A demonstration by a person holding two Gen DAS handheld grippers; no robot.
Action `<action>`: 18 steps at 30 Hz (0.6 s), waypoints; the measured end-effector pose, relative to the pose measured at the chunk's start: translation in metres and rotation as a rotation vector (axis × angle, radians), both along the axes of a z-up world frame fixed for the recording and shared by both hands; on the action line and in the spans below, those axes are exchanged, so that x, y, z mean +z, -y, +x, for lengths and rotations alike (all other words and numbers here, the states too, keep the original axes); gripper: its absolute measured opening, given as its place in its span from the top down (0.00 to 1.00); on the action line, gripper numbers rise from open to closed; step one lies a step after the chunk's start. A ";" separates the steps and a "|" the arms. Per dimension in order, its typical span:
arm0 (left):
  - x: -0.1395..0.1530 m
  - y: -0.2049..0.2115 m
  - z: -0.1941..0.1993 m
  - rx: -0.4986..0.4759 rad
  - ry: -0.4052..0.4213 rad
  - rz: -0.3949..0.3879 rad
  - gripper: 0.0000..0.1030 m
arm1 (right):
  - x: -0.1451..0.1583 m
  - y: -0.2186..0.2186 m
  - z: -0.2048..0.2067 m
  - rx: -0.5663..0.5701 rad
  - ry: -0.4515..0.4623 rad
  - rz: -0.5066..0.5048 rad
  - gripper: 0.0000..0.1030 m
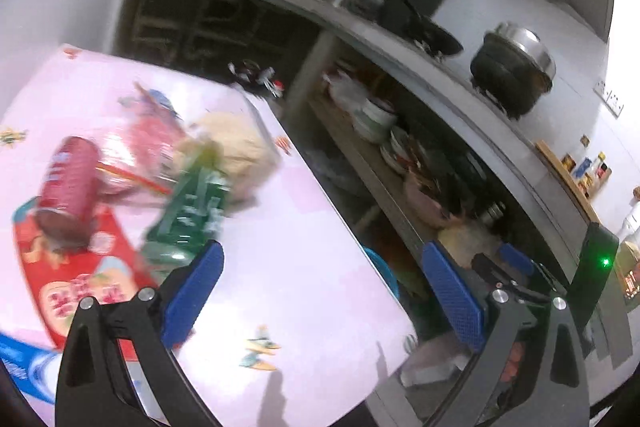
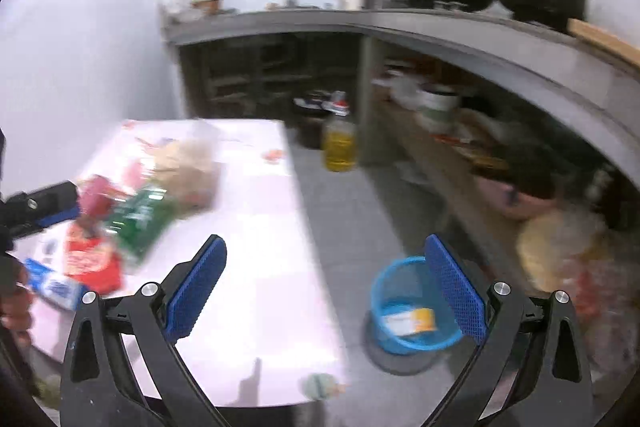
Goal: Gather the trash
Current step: 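Move both tools back over the table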
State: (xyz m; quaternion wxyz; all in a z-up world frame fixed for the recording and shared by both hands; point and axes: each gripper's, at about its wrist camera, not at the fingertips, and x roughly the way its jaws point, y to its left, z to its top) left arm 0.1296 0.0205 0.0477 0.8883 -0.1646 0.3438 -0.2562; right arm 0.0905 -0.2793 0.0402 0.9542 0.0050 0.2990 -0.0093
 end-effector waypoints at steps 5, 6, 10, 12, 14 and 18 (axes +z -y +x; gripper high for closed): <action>-0.002 -0.034 -0.016 0.086 0.064 0.045 0.05 | 0.008 -0.025 0.007 0.083 0.010 0.034 0.07; -0.004 -0.040 -0.017 0.101 0.073 0.061 0.05 | 0.009 -0.030 0.007 0.090 0.010 0.039 0.07; -0.006 -0.057 -0.023 0.146 0.094 0.107 0.05 | 0.009 -0.048 0.017 0.159 -0.018 0.084 0.07; -0.007 -0.062 -0.023 0.155 0.093 0.106 0.05 | 0.009 -0.055 0.026 0.188 -0.037 0.114 0.07; -0.008 -0.066 -0.022 0.154 0.092 0.111 0.05 | 0.012 -0.060 0.038 0.224 -0.044 0.160 0.07; -0.009 -0.069 -0.021 0.160 0.106 0.144 0.05 | 0.018 -0.070 0.075 0.272 -0.063 0.246 0.07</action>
